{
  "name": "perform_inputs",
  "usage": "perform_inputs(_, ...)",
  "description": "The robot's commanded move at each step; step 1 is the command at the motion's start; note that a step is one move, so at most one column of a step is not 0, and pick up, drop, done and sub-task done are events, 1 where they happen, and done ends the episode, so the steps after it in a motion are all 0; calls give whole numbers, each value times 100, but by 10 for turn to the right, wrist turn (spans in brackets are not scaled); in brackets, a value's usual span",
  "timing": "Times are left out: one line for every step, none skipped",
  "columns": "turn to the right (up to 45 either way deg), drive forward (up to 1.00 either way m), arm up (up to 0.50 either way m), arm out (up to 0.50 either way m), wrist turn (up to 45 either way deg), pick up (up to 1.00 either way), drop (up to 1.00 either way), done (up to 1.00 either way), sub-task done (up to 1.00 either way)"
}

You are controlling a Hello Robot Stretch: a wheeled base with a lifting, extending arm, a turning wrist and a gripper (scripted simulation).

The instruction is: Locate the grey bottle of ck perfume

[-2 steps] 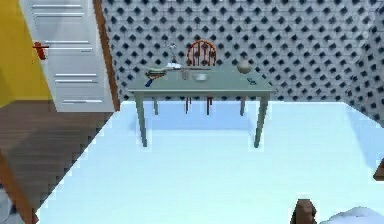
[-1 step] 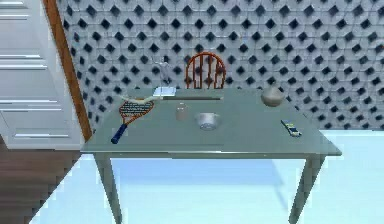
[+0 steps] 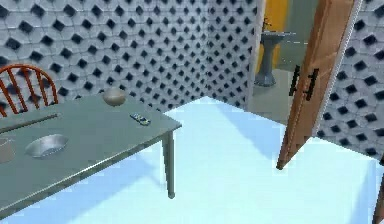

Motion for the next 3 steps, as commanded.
perform_inputs(180,0,0,0,0,0,0,0,0)
perform_inputs(0,65,0,0,0,0,0,0,0)
perform_inputs(-30,0,0,0,0,0,0,0,0)
